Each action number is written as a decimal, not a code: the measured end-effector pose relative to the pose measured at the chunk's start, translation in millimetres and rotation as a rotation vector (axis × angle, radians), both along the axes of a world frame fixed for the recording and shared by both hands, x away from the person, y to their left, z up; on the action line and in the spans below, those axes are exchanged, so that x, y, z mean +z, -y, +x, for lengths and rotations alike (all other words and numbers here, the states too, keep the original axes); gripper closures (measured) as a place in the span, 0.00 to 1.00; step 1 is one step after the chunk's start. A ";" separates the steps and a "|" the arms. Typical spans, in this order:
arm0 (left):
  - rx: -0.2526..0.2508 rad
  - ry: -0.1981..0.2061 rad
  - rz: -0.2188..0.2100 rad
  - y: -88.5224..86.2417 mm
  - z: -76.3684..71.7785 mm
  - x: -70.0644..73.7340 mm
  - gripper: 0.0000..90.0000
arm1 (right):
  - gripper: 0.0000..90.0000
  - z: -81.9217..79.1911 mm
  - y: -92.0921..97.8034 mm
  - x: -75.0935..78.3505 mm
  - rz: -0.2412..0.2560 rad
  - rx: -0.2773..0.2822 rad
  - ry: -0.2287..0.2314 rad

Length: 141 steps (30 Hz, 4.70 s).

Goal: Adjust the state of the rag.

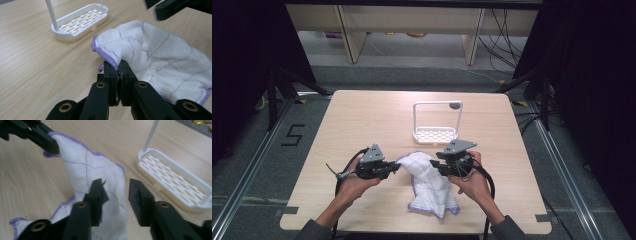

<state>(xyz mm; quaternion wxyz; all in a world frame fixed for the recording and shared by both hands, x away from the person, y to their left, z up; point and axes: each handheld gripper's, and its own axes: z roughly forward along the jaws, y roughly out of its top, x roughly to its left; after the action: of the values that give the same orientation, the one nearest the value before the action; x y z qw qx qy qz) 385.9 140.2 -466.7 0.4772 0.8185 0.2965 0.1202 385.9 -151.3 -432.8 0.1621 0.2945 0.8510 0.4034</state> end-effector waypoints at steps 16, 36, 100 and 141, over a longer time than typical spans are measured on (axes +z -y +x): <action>-0.006 -0.007 -0.003 4.7 8.5 -2.5 0.95 | 0.60 -66.8 -38.1 -30.8 -0.068 0.223 -0.120; -0.012 -0.018 0.031 -3.0 10.8 -2.1 0.95 | 0.97 -57.7 -46.8 -64.2 -0.141 0.300 -0.148; -0.011 -0.184 0.039 -41.4 -48.8 -8.3 0.48 | 0.55 -45.0 64.7 -18.6 -0.062 -0.066 -0.094; -0.208 -0.158 0.140 -1.9 -98.7 -16.9 0.76 | 0.69 -80.3 82.4 -36.4 -0.207 0.088 -0.121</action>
<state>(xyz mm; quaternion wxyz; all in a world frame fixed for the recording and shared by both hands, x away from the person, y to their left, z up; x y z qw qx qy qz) 287.2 142.0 -483.7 0.4039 0.8830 0.2375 0.0259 305.7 -233.6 -469.2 0.1223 0.2622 0.9085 0.3016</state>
